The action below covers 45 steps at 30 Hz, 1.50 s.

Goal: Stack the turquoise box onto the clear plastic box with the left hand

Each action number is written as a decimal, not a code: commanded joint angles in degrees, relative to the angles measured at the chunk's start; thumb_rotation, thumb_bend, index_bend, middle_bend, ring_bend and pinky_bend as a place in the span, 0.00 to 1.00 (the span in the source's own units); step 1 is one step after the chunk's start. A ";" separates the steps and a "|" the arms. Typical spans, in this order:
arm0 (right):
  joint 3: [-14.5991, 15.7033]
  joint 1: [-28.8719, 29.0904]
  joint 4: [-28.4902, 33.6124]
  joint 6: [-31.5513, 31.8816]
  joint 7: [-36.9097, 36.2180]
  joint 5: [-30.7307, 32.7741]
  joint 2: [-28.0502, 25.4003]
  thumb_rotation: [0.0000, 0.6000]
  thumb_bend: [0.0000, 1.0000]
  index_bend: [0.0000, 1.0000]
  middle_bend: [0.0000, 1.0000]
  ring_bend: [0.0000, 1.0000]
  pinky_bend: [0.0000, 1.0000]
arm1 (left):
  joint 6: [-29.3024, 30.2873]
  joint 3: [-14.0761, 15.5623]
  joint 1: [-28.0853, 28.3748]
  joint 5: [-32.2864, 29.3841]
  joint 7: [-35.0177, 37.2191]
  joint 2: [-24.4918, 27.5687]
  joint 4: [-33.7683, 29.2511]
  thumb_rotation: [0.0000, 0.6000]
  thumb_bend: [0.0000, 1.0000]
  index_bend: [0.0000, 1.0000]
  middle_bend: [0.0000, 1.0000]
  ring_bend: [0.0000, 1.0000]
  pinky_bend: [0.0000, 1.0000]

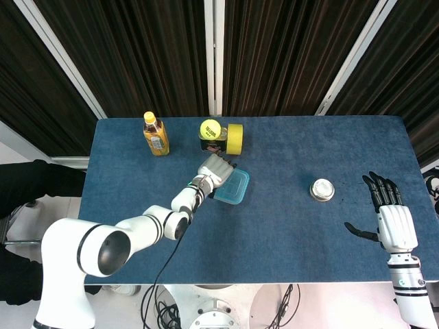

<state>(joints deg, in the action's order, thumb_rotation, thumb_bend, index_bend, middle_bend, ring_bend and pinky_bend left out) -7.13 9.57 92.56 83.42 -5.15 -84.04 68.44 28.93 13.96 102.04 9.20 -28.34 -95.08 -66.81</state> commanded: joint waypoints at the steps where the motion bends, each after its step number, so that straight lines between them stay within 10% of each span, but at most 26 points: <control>1: -0.01 -0.01 -0.03 -0.03 -0.09 0.01 -0.02 1.00 0.02 0.00 0.00 0.00 0.00 | 0.53 0.18 0.35 -1.15 -0.98 -0.20 -0.15 1.00 0.04 0.26 0.25 0.17 0.09; 23: 0.08 -0.39 -0.55 0.32 -0.92 -0.23 0.11 1.00 0.02 0.00 0.00 0.00 0.00 | 2.75 0.03 0.94 -7.90 -8.56 -2.36 0.07 1.00 0.04 0.24 0.25 0.17 0.10; 33: 0.02 -0.36 -0.60 0.31 -1.06 -0.35 0.13 1.00 0.02 0.00 0.00 0.00 0.00 | 3.64 -0.84 1.33 -11.57 -11.52 -2.26 -1.07 1.00 0.00 0.01 0.05 0.03 0.10; 45: 0.08 -0.53 -0.60 0.75 -1.46 -0.86 0.05 1.00 0.03 0.00 0.00 0.00 0.00 | 7.31 -5.01 -2.78 -5.97 -9.21 2.24 -6.84 1.00 0.00 0.00 0.00 0.00 0.09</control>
<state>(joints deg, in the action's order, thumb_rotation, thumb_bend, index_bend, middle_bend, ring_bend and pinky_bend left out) -7.06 9.05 91.94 84.15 -6.61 -84.87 68.51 35.03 10.10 100.63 0.96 -38.91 -94.53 -71.57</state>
